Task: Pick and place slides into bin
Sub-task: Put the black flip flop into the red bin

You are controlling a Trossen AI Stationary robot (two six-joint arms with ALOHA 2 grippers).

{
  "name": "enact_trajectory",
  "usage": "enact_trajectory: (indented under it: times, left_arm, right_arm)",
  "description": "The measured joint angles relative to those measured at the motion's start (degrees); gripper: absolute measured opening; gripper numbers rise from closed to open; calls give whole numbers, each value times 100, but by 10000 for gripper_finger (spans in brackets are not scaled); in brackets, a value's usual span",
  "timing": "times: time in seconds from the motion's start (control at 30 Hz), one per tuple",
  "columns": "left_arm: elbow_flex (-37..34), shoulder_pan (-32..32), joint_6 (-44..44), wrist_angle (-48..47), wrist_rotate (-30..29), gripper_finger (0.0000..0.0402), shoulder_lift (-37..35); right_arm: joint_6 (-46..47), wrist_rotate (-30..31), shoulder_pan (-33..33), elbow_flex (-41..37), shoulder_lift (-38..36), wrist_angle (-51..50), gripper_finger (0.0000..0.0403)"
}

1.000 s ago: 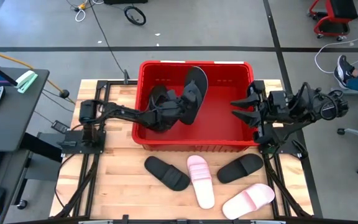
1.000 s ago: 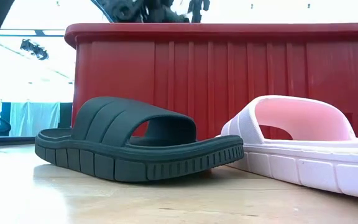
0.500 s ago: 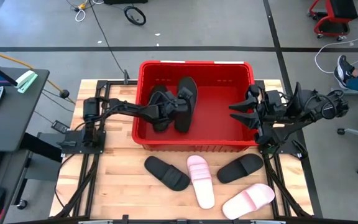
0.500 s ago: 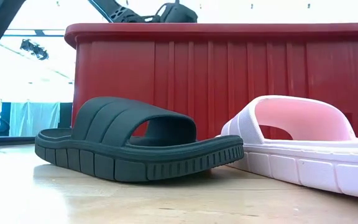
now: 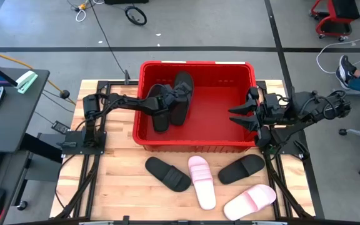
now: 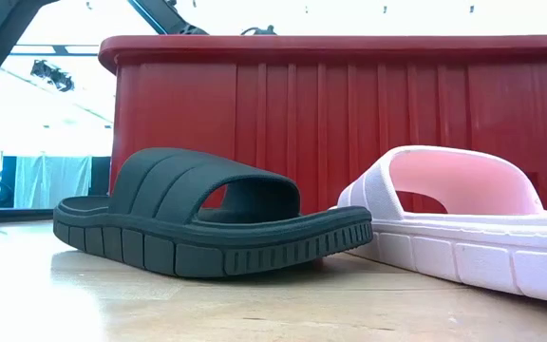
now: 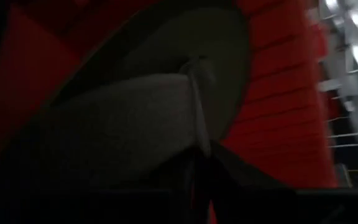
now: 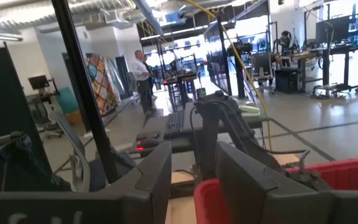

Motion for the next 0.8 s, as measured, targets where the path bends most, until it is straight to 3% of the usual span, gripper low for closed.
enact_trajectory:
  times: [0.2,0.4,0.67,0.8]
  left_arm:
    - [2,10,-874,-1027,521,100,0]
    - [2,7,-925,-925,547,131,0]
    - [-4,144,-912,9,535,143,-67]
    - [-7,299,-254,1225,625,134,-202]
  right_arm:
    - [-2,0,-2,0,-16,-12,132]
    - [-144,0,-2,0,-44,-17,132]
    - [-122,0,-2,0,-106,-85,132]
    - [-116,-11,-2,0,-234,-288,132]
